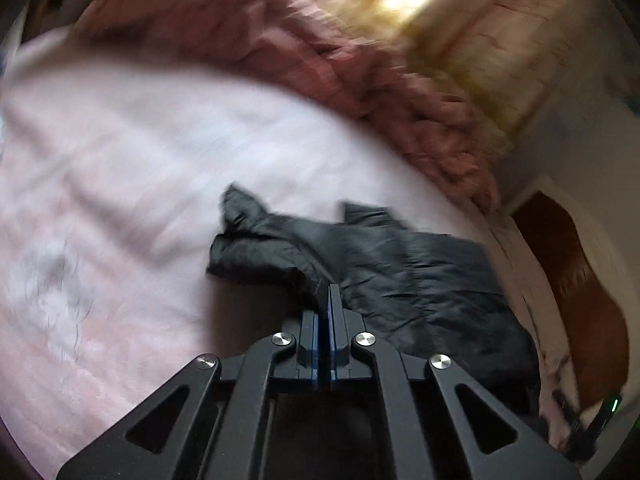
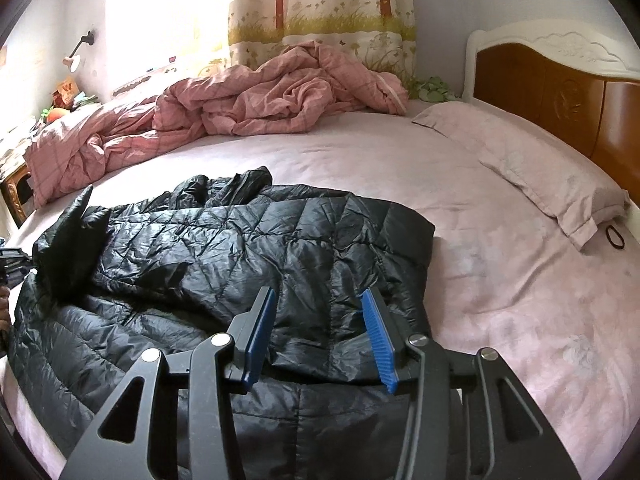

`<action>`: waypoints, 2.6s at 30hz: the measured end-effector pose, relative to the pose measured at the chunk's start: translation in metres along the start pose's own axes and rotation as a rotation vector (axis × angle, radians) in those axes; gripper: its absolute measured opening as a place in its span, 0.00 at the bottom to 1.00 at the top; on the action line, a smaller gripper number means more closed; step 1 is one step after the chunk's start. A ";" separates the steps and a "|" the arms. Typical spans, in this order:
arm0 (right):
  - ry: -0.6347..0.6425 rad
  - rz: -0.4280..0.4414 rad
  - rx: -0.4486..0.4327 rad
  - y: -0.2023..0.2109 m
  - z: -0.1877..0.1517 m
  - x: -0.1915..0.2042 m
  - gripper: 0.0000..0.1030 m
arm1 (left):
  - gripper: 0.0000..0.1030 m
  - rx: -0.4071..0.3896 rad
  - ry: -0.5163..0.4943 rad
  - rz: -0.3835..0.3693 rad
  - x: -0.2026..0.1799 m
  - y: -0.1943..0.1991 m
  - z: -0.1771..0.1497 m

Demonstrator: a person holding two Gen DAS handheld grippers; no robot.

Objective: Fold large clothes

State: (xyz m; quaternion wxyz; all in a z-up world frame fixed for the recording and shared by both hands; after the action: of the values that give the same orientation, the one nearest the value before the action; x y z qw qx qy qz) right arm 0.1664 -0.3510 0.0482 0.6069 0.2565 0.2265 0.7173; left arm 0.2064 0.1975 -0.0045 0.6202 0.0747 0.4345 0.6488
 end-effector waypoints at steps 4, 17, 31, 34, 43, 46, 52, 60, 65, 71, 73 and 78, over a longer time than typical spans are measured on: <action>-0.015 0.004 -0.004 0.001 0.001 -0.002 0.46 | 0.02 -0.093 -0.175 -0.126 -0.058 0.033 -0.015; 0.027 0.113 -0.089 0.028 0.006 0.031 0.46 | 0.02 -0.050 -0.654 -0.297 -0.203 0.036 -0.134; 0.115 0.444 -0.086 0.055 -0.001 0.081 0.46 | 0.03 -0.013 -0.690 -0.418 -0.254 0.034 -0.173; 0.099 0.547 -0.069 0.058 -0.004 0.089 0.46 | 0.04 0.001 -0.721 -0.451 -0.263 0.036 -0.184; 0.110 0.647 -0.035 0.057 -0.014 0.104 0.46 | 0.04 0.041 -0.738 -0.472 -0.270 0.032 -0.200; 0.134 0.627 -0.040 0.059 -0.016 0.107 0.28 | 0.06 0.028 -0.744 -0.462 -0.271 0.034 -0.201; 0.075 0.451 -0.084 0.052 -0.010 0.091 0.08 | 0.58 -0.075 -0.762 -0.415 -0.265 0.052 -0.195; 0.189 -0.164 -0.167 0.029 0.002 0.050 0.08 | 0.72 -0.194 -0.718 -0.245 -0.230 0.054 -0.146; 0.156 -0.302 -0.144 0.006 0.015 0.015 0.08 | 0.72 -0.239 -0.605 0.041 -0.179 0.031 -0.105; 0.036 -0.299 -0.113 -0.026 0.040 -0.029 0.11 | 0.72 -0.171 -0.500 0.313 -0.118 -0.006 -0.075; -0.054 -0.250 -0.070 -0.031 0.041 -0.048 0.14 | 0.72 -0.131 -0.483 0.391 -0.105 -0.019 -0.073; -0.196 -0.147 -0.066 -0.015 0.034 -0.077 0.33 | 0.72 -0.012 -0.441 0.450 -0.087 -0.041 -0.080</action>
State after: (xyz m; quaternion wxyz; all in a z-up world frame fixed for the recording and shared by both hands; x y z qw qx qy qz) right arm 0.2101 -0.4241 0.0575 0.6851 0.2879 0.1607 0.6496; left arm 0.2050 0.0782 -0.0418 0.5407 0.3040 0.2583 0.7406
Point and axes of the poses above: each gripper's, at about its wrist camera, not at the fingertips, and y roughly against the way its jaws point, x to its left, z to its top, the point moved 2 cm from there along -y, roughly the way its jaws point, and after that the axes turned 7 degrees about z, right-handed, at the moved point
